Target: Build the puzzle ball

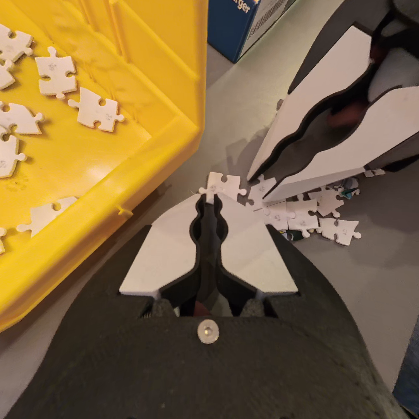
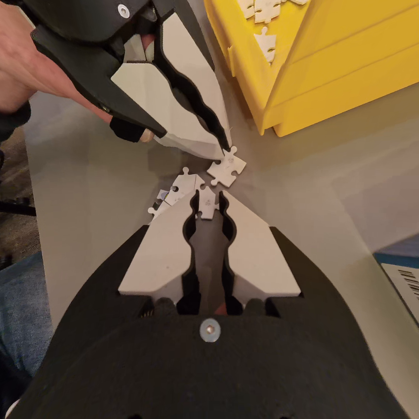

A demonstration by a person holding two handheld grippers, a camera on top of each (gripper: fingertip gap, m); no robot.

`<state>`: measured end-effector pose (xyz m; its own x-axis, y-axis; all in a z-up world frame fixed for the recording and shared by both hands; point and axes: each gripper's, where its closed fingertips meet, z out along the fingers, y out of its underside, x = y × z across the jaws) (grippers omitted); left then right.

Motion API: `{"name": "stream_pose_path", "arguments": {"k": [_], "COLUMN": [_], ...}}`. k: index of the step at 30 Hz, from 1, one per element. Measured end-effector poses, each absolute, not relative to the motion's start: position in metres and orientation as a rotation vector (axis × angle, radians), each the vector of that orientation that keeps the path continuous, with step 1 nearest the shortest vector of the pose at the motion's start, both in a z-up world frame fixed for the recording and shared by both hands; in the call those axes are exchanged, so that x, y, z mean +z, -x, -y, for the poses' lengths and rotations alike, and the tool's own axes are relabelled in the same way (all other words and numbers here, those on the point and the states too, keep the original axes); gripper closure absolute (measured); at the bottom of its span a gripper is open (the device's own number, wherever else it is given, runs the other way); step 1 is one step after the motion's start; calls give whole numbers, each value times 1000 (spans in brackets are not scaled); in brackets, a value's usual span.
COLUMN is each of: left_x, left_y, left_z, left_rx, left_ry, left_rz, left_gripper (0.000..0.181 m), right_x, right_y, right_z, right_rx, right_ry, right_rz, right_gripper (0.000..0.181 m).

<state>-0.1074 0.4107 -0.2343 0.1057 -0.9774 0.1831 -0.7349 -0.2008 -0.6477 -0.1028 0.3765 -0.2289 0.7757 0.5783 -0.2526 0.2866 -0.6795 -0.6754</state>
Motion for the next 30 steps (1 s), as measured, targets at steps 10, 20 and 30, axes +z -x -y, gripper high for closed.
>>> {"name": "stream_pose_path", "arguments": {"k": [10, 20, 30], "left_x": [-232, -235, -235], "left_y": [106, 105, 107], "left_z": [-414, -408, -403], "left_rx": [-823, -832, -817], "left_ry": [1976, 1985, 1972], "left_rz": [-1676, -1715, -1738], "left_gripper": [172, 177, 178], "right_x": [-222, -231, -232], "right_y": [94, 100, 100], "right_z": [-385, -388, -381], "right_rx": [594, 640, 595], "right_ry": [2297, 2353, 2356], "right_rz": [617, 651, 718], "right_gripper": [169, 174, 176]}}
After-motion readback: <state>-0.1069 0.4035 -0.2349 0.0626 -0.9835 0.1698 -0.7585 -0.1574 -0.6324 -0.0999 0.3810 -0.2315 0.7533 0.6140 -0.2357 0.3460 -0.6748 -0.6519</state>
